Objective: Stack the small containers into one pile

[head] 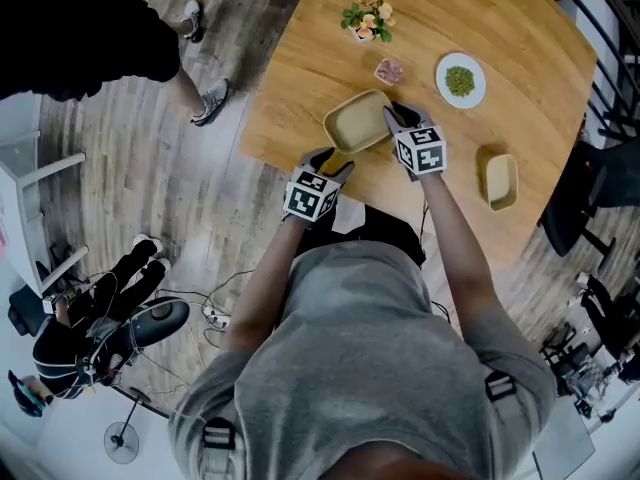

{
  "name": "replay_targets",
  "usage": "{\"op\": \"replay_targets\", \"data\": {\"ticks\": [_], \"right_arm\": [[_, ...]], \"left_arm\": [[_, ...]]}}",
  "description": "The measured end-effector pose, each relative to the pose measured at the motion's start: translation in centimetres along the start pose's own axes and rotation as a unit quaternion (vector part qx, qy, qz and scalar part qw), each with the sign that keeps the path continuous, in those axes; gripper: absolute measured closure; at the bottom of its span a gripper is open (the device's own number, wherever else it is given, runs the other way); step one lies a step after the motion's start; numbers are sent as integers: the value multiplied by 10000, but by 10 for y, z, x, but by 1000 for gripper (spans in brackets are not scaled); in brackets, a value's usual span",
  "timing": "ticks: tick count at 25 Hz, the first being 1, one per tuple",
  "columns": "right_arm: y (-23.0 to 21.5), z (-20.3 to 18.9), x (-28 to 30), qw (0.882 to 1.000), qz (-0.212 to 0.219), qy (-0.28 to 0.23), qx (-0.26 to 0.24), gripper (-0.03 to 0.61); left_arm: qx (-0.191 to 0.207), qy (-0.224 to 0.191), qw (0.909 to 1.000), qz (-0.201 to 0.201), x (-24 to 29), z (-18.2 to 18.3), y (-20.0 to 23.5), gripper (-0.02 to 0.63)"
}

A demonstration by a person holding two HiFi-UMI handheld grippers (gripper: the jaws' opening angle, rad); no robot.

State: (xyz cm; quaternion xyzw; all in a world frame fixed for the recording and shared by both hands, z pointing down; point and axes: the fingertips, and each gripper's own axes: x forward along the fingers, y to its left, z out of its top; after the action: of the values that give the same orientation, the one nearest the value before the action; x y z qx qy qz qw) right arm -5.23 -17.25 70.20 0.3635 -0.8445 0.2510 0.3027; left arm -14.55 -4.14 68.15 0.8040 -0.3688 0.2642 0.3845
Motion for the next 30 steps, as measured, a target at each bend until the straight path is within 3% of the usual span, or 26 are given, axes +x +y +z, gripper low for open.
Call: {"op": "replay_targets", "data": {"ticks": [5,11,21,30], "right_arm": [[-5,0,-15,9993,-315,-165,-79,479],[-8,-3,-49,9952,-784,-500,309,479],[5,-55,-121,9809,-1477,-783,997,483],[12,-124,-185,9646,-1999,-833,1502,485]], "left_arm": [[78,-58,10000,-2,-12,-1,-1,382],[308,-72,9994,-112,-32,-5,0,382],[843,-132,9950,-520,-60,-3,-22,382],[1362,-276,9885,-594,-63,5,-45,383]]}}
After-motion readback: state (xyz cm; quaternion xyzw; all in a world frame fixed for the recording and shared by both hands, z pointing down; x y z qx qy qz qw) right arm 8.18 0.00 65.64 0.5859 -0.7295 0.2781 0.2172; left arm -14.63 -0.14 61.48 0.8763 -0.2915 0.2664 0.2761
